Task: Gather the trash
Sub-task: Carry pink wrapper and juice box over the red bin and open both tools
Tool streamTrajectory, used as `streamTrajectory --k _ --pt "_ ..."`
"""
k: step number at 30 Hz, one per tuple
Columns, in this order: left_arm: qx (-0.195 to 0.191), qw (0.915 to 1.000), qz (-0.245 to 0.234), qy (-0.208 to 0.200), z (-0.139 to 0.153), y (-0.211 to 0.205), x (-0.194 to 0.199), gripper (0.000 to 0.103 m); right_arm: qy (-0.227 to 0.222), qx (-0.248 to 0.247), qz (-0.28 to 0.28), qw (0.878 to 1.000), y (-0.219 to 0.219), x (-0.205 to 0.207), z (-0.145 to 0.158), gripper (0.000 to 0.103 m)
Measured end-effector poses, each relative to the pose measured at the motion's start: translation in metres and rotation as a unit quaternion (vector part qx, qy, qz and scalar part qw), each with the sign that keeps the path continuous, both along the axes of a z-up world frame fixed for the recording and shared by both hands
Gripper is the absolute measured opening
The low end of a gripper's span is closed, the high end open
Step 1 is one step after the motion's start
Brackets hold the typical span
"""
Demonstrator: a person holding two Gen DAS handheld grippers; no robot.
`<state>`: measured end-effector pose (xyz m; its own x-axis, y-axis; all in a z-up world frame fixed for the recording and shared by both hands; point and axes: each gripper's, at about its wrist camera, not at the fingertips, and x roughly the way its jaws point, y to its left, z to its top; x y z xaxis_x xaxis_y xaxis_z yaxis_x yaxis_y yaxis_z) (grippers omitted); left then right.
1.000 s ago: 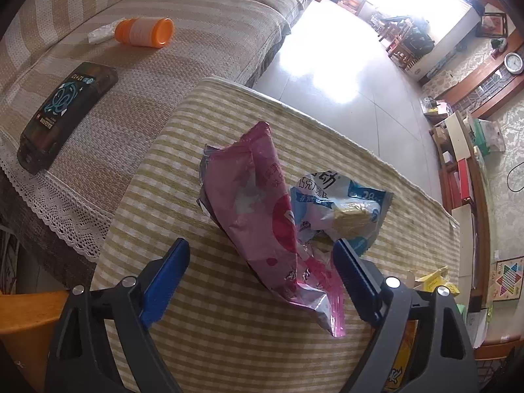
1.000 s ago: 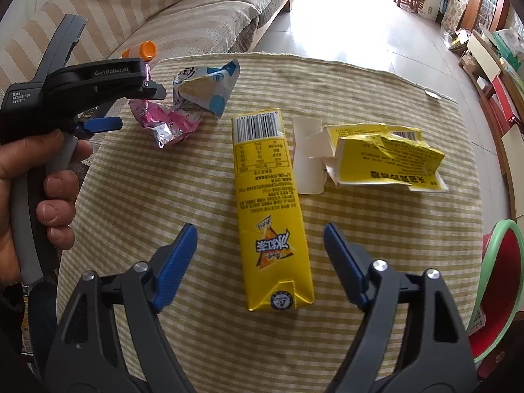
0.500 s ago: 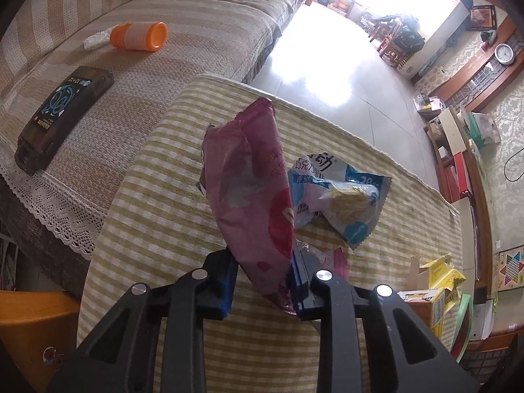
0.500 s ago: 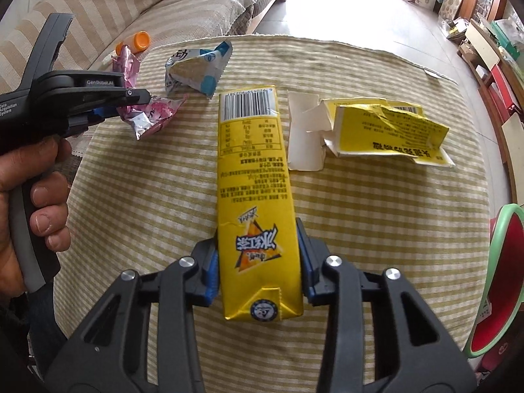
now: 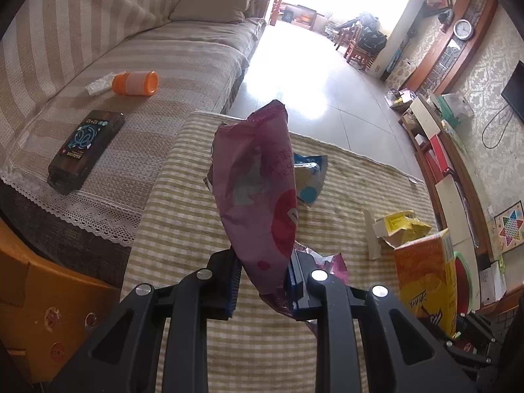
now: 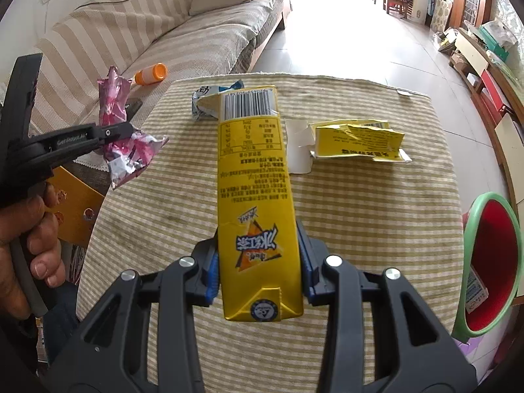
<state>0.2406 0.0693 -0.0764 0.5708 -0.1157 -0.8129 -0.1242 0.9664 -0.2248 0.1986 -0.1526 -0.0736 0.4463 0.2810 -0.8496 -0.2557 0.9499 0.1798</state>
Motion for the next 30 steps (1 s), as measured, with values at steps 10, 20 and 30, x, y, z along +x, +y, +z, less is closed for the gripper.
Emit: streamTrajectory --k 10,20,30 --pt "0.029 0.9974 -0.062 -0.024 0.040 -0.051 -0.056 0.020 -0.037 0.015 -0.028 0.999 -0.045 -0.029 0.040 0.037" --pt "0.043 0.9910 -0.118 -0.045 0.071 -0.113 -0.076 0.020 -0.065 0.025 -0.075 0.995 -0.108 -0.043 0.062 0.037" --pt "0.049 0.9798 -0.187 -0.051 0.085 -0.193 -0.068 0.020 -0.073 0.035 -0.138 0.987 -0.188 -0.052 0.065 0.037"
